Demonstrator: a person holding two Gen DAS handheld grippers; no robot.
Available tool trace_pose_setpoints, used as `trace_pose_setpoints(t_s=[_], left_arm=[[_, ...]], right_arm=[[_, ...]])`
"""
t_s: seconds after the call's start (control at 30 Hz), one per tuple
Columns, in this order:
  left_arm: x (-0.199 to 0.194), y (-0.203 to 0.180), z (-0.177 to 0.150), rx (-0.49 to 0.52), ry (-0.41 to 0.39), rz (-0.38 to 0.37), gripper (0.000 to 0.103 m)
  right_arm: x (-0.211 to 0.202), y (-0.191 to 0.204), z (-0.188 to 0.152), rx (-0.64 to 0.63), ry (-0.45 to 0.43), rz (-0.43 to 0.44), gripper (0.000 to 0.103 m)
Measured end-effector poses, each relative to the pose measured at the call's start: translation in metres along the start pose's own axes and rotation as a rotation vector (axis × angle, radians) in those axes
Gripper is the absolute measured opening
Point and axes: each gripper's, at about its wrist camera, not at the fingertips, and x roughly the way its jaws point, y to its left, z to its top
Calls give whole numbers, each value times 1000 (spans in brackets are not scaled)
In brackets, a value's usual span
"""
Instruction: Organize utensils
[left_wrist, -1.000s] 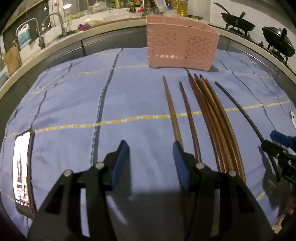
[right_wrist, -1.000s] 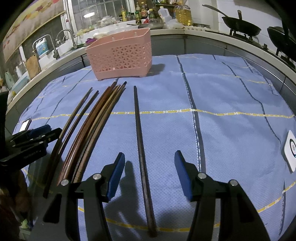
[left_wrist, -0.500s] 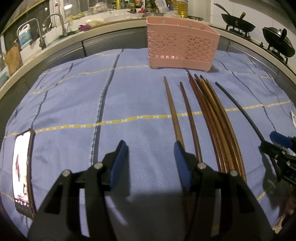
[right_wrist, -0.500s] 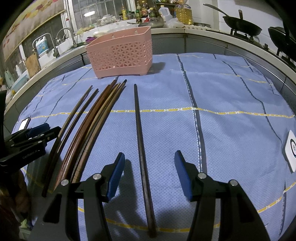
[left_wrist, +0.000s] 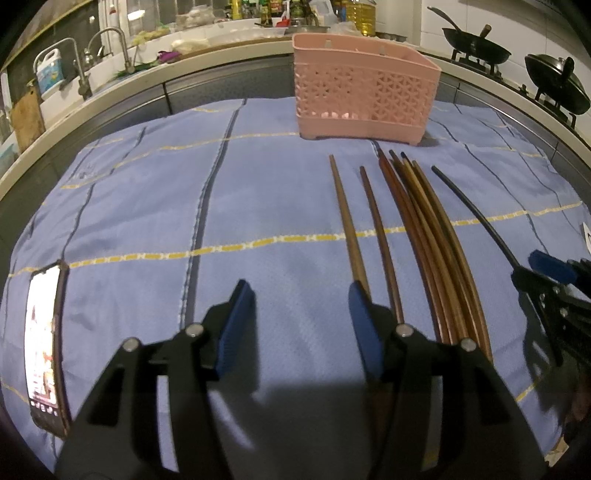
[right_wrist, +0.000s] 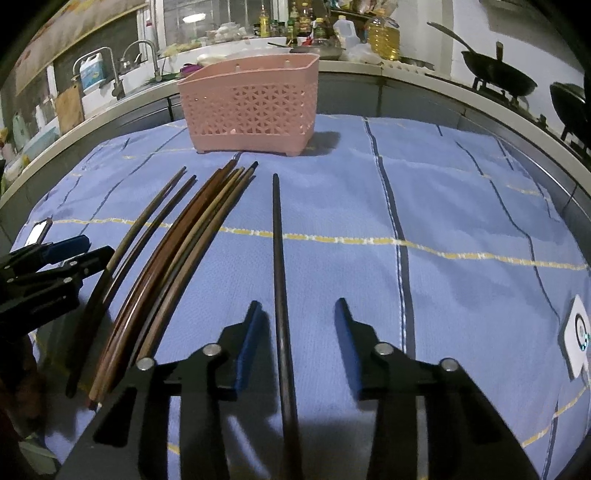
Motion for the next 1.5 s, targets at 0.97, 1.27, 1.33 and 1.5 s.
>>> trace_pose_setpoints(t_s=[0.97,1.27,1.33,1.5], left_arm=[[-3,-6,0,21,-18,-16,21],[-3,-5,-1,17,-18,-19,21],[-3,-6,-1,16,-18,-20,21],[-3,-5,-2,16,-18,-20,21]], right_arm=[[-18,-9,-4,72,0,62,6],[-17,-8,-7,70,13,66,6],[-17,-9,-7,71,13,65,6],[-17,-9,-8,76,13,64,6]])
